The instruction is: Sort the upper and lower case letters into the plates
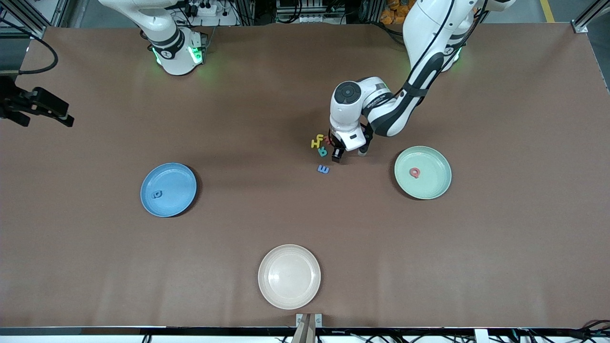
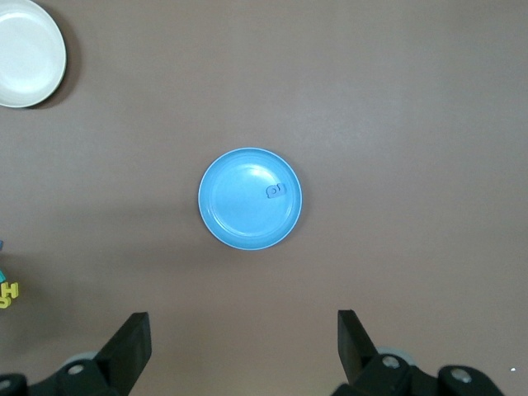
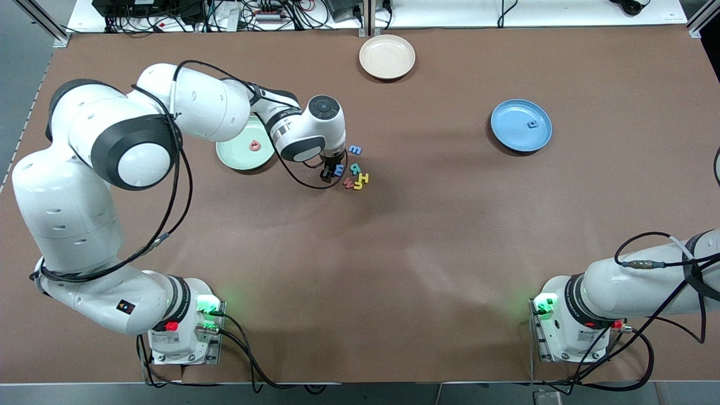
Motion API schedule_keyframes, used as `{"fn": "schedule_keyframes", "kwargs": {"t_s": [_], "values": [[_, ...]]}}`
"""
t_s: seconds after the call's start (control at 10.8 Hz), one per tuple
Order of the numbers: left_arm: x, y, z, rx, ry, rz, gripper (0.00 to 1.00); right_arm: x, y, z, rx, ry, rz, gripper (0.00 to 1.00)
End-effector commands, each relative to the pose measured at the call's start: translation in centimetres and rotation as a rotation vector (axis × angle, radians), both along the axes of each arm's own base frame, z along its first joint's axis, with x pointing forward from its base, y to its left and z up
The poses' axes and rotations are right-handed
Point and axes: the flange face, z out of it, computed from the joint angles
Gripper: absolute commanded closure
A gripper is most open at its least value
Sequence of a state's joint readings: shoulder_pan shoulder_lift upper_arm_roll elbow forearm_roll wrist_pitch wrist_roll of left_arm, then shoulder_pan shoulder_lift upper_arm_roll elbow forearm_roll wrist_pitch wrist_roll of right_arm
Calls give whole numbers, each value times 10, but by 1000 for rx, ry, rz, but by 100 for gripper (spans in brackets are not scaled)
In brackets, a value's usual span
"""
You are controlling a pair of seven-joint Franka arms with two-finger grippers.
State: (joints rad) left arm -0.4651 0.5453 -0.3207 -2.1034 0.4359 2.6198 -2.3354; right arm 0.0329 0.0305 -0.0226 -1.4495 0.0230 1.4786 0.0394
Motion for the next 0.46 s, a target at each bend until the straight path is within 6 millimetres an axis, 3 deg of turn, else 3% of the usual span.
{"fn": "schedule_keyframes", "kwargs": {"t_s": [0.0, 0.37], "values": [[-1, 7, -7, 34, 5, -19, 85, -2, 4, -13, 19, 9, 17, 0], [15, 11, 1, 64, 8, -49, 87, -4, -1, -21, 30, 14, 72, 0]]}}
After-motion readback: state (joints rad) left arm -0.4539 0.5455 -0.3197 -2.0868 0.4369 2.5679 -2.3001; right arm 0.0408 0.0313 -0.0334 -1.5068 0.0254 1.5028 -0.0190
